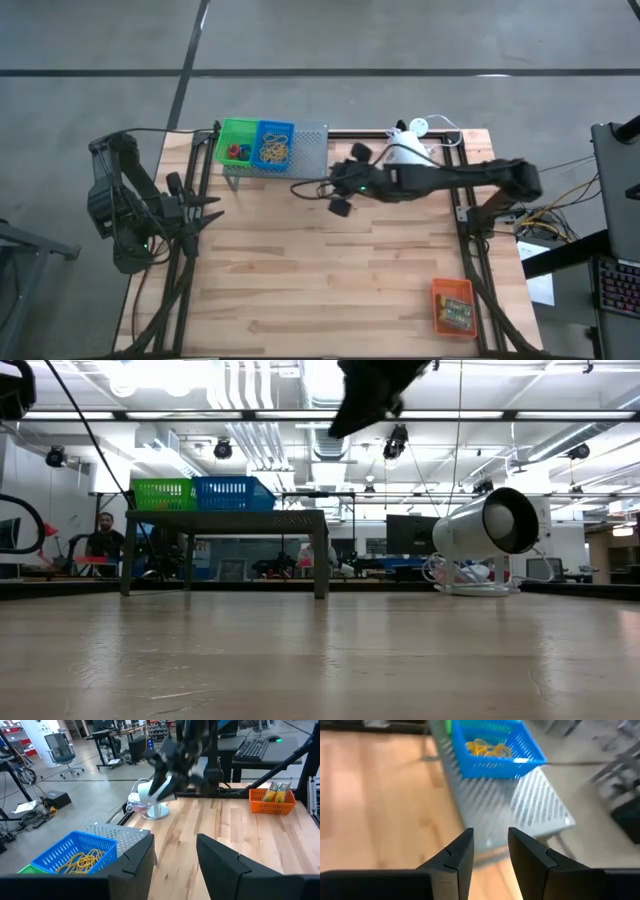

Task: Pick & Place Office Desk Supplies
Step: Put the orange bin on the shelf

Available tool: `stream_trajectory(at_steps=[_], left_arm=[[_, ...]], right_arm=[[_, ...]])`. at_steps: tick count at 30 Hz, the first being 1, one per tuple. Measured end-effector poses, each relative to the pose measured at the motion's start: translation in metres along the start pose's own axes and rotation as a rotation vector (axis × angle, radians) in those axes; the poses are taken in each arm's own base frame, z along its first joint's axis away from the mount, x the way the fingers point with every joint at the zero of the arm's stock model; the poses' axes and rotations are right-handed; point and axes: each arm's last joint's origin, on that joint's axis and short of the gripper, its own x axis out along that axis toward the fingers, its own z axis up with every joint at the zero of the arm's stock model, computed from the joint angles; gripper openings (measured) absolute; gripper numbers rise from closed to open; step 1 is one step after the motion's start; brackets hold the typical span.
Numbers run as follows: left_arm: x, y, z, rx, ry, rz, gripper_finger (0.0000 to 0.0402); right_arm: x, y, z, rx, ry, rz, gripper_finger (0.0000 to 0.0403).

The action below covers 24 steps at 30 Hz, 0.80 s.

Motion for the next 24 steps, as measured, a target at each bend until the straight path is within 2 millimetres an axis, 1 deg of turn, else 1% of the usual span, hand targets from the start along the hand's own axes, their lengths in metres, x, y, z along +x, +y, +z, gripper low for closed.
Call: stream_trajectory(at_steps=[4,8,10,12,14,17,21,24], left_arm=[[0.000,0.000,0.000,-0.001,0.013,-0.011,0.0152],[0.000,0.000,0.000,0.000,0.017,-0.015,0.0152],[0.000,0.000,0.000,-0.001,0.017,-0.015,0.0152],[0.000,0.000,0.000,-0.001,0.017,-0.015,0.0152],[0.000,0.000,0.000,0.000,0.017,-0.015,0.0152],[0.000,0.000,0.000,0.000,0.017,-0.015,0.0152],[0.000,0.000,0.000,0.000,0.017,-0.015,0.0152],[0.000,-0.001,0.000,0.000,0.017,-0.015,0.0152]], right_arm=[[-0.038,-0.012,-0.002,0.003,0.075,0.090,0.0112],[-0.064,-0.021,-0.011,0.022,0.170,0.166,0.0112],[-0.073,-0.024,-0.015,0.051,0.207,0.197,0.0115],[-0.081,-0.025,-0.018,0.033,0.238,0.221,0.0118],[-0.086,-0.022,-0.019,-0.006,0.244,0.251,0.0121],[-0.093,-0.013,-0.026,-0.038,0.303,0.273,0.0125],[-0.107,-0.008,-0.038,-0.009,0.439,0.269,0.0131],[-0.119,-0.004,-0.048,0.029,0.576,0.314,0.0134]])
